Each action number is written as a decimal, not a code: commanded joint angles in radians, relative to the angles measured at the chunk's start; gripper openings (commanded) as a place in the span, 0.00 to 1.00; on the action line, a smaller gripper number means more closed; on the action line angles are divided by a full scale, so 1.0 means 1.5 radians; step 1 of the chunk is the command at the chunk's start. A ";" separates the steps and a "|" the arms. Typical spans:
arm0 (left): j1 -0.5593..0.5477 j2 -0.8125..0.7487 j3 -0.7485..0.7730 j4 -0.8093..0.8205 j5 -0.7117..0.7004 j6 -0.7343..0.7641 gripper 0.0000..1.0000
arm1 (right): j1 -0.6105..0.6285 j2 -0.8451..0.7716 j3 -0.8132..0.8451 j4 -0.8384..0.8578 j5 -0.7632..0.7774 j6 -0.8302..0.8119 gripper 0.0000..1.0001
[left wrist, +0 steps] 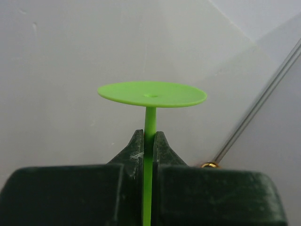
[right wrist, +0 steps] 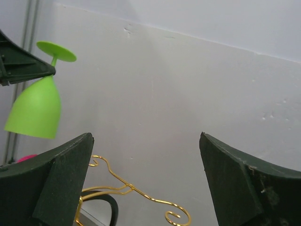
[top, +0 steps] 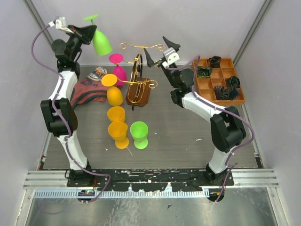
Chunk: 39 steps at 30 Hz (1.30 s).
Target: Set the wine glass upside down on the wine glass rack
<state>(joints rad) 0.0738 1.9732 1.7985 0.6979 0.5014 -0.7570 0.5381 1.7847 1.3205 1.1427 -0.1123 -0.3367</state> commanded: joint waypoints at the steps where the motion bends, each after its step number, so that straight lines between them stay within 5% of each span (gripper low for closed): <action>1: 0.001 0.034 -0.020 0.138 0.099 0.117 0.00 | -0.021 -0.066 -0.026 -0.018 0.021 -0.034 1.00; 13: -0.005 0.105 -0.075 0.248 0.156 0.241 0.00 | -0.050 -0.076 -0.031 -0.089 0.035 -0.066 1.00; 39: 0.021 0.064 -0.057 0.395 0.068 0.121 0.00 | -0.050 -0.044 -0.010 -0.104 0.038 -0.055 1.00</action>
<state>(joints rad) 0.0883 2.1082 1.6943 1.2072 0.6624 -0.5259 0.4644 1.7241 1.2800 0.9443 -0.0696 -0.4309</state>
